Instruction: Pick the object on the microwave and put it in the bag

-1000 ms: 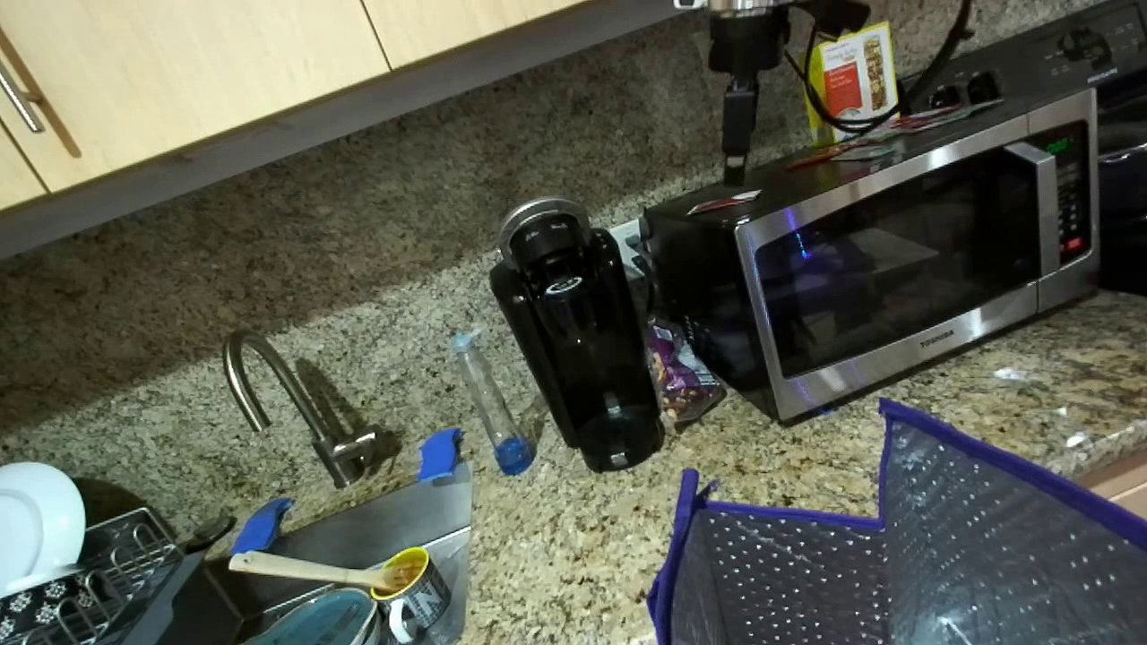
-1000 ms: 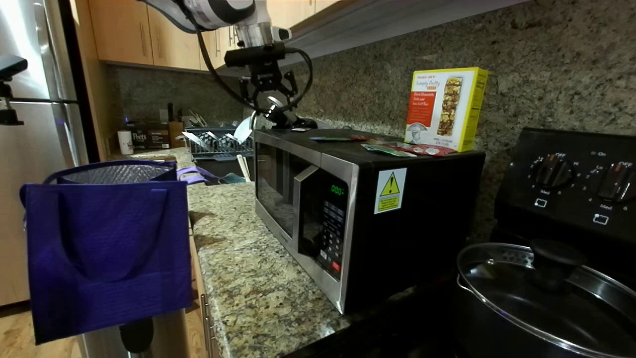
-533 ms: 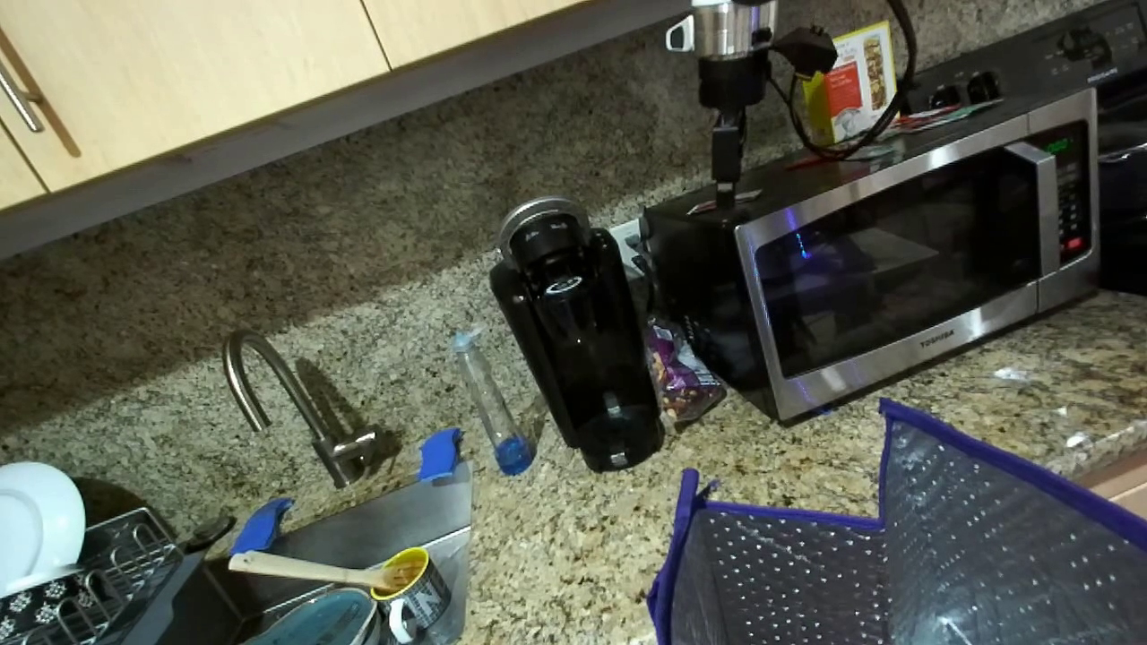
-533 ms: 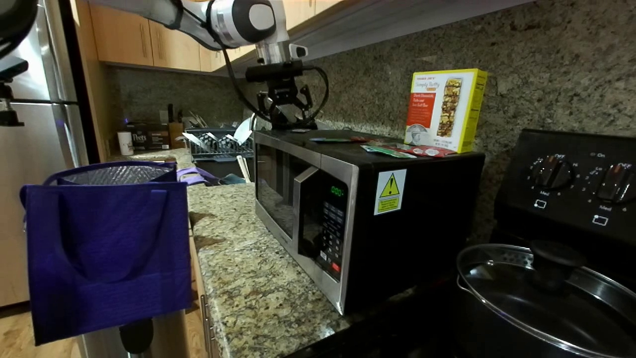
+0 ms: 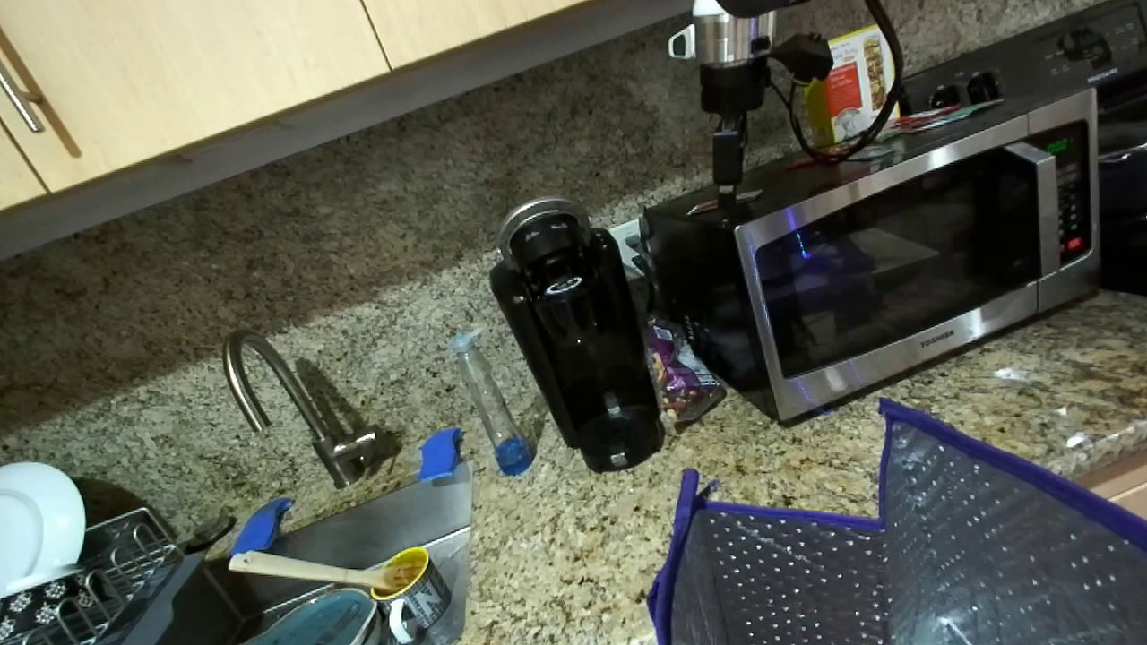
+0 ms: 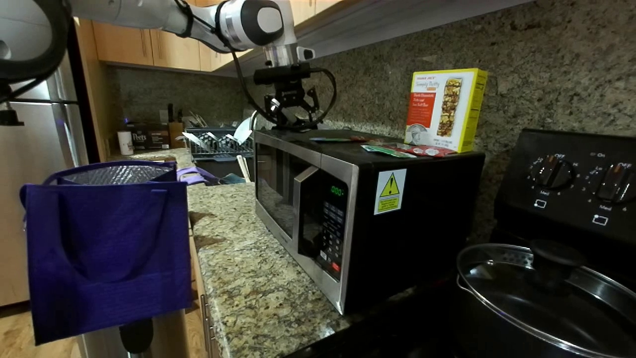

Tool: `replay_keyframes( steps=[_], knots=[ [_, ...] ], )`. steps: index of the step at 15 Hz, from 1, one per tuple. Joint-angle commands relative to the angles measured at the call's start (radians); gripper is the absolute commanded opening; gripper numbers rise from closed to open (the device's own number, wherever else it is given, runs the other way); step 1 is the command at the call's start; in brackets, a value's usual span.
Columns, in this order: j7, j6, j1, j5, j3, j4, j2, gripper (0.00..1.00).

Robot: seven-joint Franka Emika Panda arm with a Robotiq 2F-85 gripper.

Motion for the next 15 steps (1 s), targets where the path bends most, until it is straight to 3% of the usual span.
replay_keyframes(
  steps=[1,11,15],
  knots=[
    [-0.034,-0.09,-0.009,0.0,-0.003,0.102,0.049,0.74],
    [-0.066,-0.159,-0.035,0.029,0.016,0.116,0.048,0.08],
    [-0.087,-0.155,-0.047,0.028,0.017,0.101,0.025,0.02]
  ],
)
